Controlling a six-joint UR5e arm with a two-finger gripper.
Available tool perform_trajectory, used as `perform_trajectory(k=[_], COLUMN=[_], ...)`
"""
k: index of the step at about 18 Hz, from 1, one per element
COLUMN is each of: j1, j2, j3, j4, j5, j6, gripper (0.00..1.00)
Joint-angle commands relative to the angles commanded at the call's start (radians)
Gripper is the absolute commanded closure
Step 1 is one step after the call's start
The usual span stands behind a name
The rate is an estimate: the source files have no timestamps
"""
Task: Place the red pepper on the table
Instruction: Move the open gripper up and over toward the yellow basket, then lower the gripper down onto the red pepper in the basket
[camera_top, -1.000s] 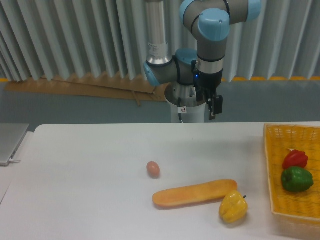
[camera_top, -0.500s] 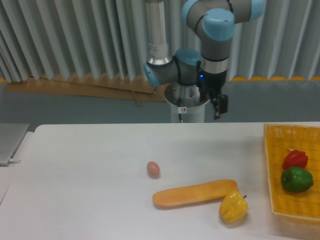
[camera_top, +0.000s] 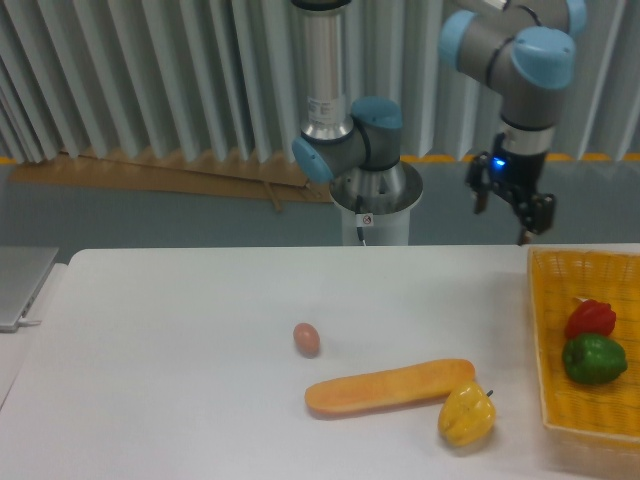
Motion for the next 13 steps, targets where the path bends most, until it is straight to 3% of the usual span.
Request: perform_trajectory(k=[5,13], j1=[0.019,0.065], j2=[-0.051,-0.108], j3=[0.038,0.041], j4=[0.025,0.112], j5=[0.008,0.006], j6=[0.042,0.169], gripper=[0.0,0.0])
